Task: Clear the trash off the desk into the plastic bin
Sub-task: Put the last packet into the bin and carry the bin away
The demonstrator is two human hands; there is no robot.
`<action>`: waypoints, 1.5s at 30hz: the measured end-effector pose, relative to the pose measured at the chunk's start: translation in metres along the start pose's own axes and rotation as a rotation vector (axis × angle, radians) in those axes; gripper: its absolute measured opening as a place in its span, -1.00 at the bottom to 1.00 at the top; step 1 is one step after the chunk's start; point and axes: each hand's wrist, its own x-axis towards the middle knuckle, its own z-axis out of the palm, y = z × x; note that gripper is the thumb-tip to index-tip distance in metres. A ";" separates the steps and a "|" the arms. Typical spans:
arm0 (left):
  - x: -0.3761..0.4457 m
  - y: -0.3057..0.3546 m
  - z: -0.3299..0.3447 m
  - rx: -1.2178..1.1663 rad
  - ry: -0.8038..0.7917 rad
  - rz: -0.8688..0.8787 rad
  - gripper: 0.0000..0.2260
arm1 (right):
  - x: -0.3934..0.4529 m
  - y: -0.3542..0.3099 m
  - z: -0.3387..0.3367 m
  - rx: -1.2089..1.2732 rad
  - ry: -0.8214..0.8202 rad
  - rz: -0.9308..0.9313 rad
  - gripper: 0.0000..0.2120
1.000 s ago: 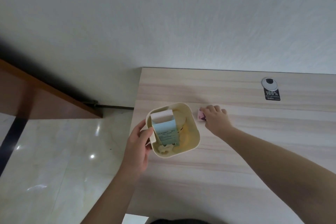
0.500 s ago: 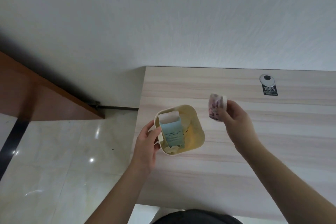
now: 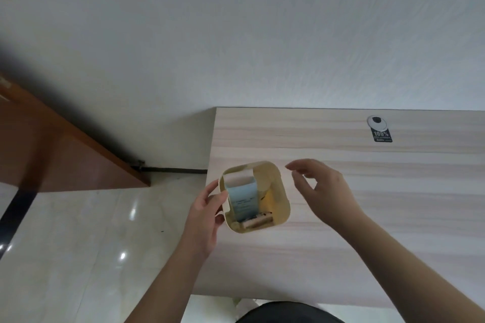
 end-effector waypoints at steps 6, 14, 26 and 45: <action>-0.012 0.016 -0.014 0.050 -0.081 0.029 -0.71 | 0.003 -0.006 -0.001 0.187 -0.008 0.267 -0.78; -0.031 0.046 -0.018 0.011 -0.320 0.059 -0.57 | -0.018 -0.012 0.029 0.525 -0.241 0.555 -0.57; -0.048 0.059 -0.020 0.102 -0.793 0.150 -0.11 | -0.030 -0.009 0.029 1.086 -0.332 0.619 -0.65; -0.077 0.038 0.004 0.511 -0.735 0.466 -0.18 | -0.101 0.011 -0.007 0.691 0.124 0.547 -0.67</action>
